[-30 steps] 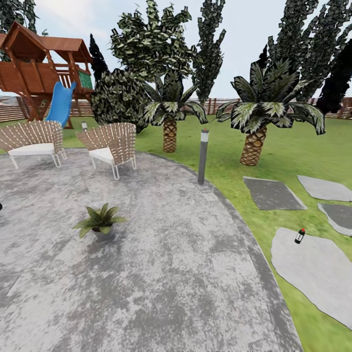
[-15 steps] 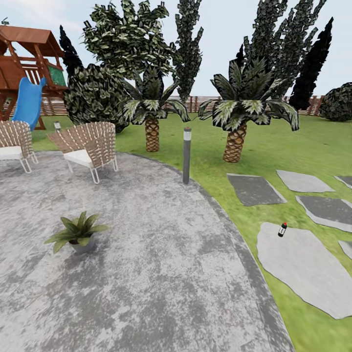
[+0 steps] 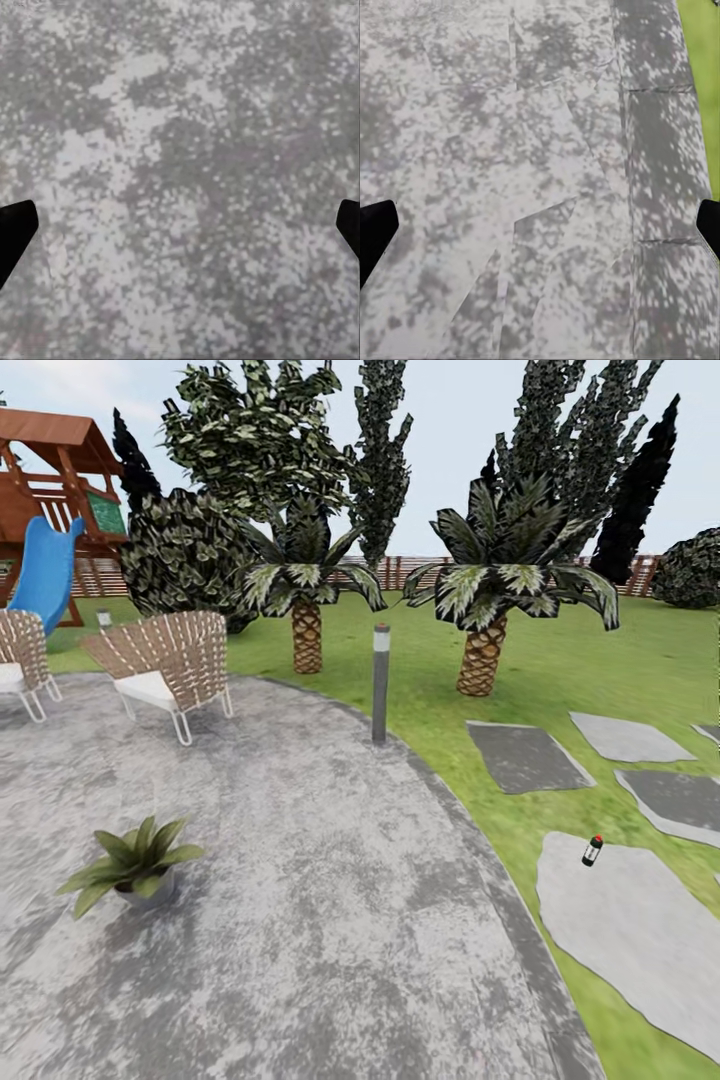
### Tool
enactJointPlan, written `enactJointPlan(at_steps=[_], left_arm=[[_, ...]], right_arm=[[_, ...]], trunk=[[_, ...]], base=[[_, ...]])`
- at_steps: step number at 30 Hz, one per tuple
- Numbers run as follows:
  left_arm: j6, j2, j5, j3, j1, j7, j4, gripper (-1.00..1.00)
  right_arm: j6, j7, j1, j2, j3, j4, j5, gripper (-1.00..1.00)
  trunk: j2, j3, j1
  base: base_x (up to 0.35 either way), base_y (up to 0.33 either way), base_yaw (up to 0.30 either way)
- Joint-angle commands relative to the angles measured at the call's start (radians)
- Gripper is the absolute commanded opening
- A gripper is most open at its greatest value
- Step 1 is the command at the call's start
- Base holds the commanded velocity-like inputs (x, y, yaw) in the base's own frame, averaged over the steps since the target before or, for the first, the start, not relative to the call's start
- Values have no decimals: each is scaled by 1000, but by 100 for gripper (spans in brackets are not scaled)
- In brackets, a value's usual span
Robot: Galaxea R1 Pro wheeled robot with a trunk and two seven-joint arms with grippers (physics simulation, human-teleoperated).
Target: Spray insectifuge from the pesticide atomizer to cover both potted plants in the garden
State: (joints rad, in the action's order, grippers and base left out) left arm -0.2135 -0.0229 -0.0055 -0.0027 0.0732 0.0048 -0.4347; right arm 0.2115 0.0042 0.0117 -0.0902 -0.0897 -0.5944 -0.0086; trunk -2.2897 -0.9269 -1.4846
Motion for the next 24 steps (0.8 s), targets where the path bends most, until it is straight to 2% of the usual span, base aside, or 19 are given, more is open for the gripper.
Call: enactJointPlan(at_steps=[1,7,24], left_arm=[[-3,0,-1,0,0,0,1,100],[-3,0,-1,0,0,1,1,100],[-3,0,-1,4,0,1,1,100]], right_arm=[[3,0,1,1,-1,0,-1,100],[3,0,1,1,-1,1,-1,100],[3,0,1,1,-1,1,-1,100]], trunk=[[0,-1,0],[0,-1,0],[0,-1,0]], base=[[338,0,-110],[338,0,-228],[338,0,-294]])
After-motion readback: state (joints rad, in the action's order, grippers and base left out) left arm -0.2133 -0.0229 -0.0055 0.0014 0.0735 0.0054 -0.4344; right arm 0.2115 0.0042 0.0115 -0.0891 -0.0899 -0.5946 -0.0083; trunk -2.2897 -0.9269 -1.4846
